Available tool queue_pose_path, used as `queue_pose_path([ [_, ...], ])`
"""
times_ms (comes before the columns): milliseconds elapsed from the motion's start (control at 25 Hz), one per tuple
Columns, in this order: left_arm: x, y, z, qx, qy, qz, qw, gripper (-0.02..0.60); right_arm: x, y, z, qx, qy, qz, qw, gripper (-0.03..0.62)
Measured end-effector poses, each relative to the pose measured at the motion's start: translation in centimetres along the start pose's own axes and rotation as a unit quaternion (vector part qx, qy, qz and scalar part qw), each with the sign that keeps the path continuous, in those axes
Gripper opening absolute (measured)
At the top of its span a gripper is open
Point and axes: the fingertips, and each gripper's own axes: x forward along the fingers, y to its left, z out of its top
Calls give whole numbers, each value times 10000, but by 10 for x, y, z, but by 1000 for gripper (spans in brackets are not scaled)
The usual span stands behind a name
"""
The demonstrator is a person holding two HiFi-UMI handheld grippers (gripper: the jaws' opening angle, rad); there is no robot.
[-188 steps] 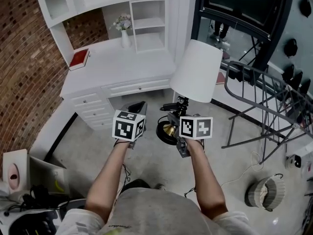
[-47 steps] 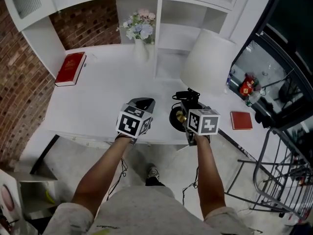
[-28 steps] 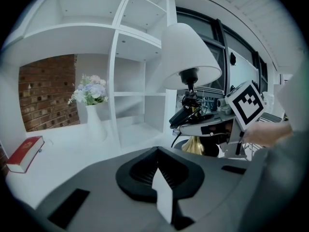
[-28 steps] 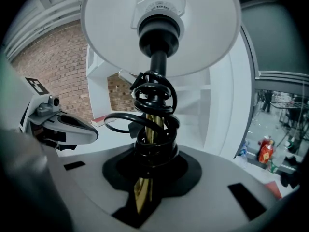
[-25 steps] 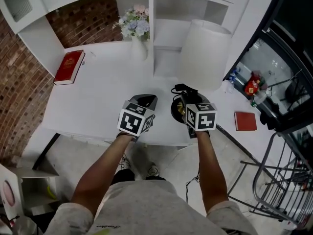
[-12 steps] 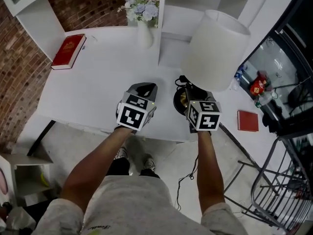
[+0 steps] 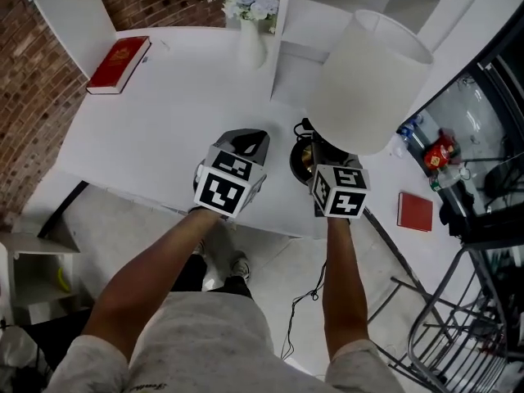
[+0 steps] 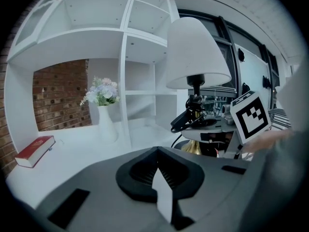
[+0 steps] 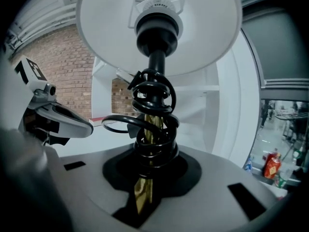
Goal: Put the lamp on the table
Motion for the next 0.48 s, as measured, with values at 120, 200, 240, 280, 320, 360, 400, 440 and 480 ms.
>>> queue_pose_path([
  [120, -1, 4, -3, -89, 8, 60, 9999, -3, 10, 0, 1, -16, -78, 46, 10000, 75],
  [200, -3, 8, -3, -128, 4, 96, 9999, -3, 16, -2, 1, -52, -108, 38, 9999, 75],
  [240, -4, 10, -4, -122, 13, 125, 9998, -3, 19, -3, 0, -76, -112, 29, 9999, 75],
  [280, -5, 13, -5, -125, 29, 158, 9998, -3, 22, -3, 0, -100, -112, 24, 9999, 75],
  [320, -6, 15, -6, -151, 40, 188, 9997, -3, 25, -3, -1, -120, -112, 23, 9999, 75],
  [360, -6, 18, -6, -197, 40, 208, 9996, -3, 28, -3, -1, -131, -118, 27, 9998, 75],
  [400, -6, 20, -6, -243, 36, 221, 9995, -3, 31, -3, -1, -133, -131, 37, 9998, 75],
  [440, -6, 22, -6, -270, 36, 230, 9994, -3, 34, -2, -1, -129, -149, 49, 9998, 75],
  [480, -6, 23, -6, -272, 41, 239, 9993, -3, 36, -2, -1, -124, -168, 60, 9998, 75],
])
